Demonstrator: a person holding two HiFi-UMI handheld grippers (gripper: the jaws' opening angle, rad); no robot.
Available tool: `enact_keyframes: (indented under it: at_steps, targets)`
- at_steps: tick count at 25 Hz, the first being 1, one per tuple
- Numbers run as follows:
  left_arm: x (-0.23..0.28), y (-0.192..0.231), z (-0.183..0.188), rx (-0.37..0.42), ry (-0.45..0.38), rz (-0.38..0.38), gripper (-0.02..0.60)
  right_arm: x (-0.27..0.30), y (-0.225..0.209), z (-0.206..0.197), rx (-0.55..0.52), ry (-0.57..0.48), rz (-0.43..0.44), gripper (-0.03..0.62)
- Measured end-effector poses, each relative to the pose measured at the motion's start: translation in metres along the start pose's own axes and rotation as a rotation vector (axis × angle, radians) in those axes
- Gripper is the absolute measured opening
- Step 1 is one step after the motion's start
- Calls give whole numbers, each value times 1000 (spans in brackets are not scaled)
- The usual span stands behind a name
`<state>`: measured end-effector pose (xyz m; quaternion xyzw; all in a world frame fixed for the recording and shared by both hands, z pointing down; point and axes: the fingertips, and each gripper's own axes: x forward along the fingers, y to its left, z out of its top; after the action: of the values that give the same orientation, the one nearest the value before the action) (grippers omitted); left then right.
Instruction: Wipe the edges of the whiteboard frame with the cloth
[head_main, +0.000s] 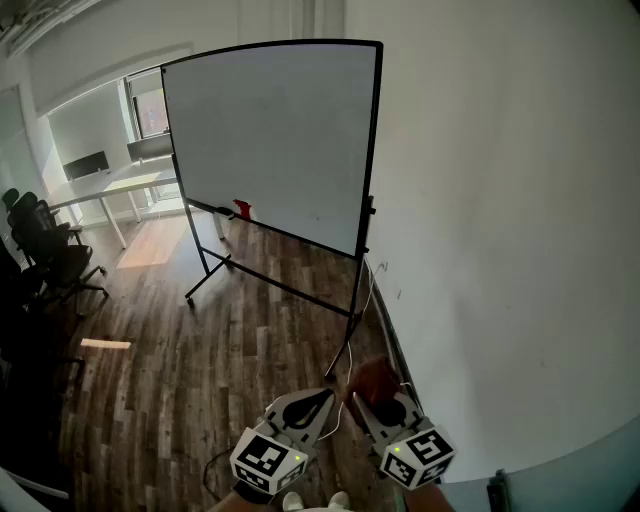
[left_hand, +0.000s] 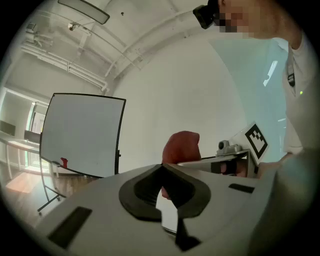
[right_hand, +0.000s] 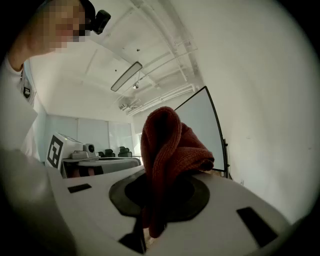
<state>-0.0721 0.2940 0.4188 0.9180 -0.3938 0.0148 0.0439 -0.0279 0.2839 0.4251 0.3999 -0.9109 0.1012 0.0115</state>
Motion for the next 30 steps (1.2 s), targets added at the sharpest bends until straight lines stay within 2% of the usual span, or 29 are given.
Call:
enact_keyframes:
  at_steps: [9,15,30]
  targets:
    - [4,-9,-2,6,2,-3,8,-9,-5,-2,-6,-3,-2,55]
    - [3,-13,-4,2,8,-5,8,-13,-4,-2,27,-11,16,55]
    - [35,-33,14,36,-15,14,8,-38,-32,20,-17,-41,25,55]
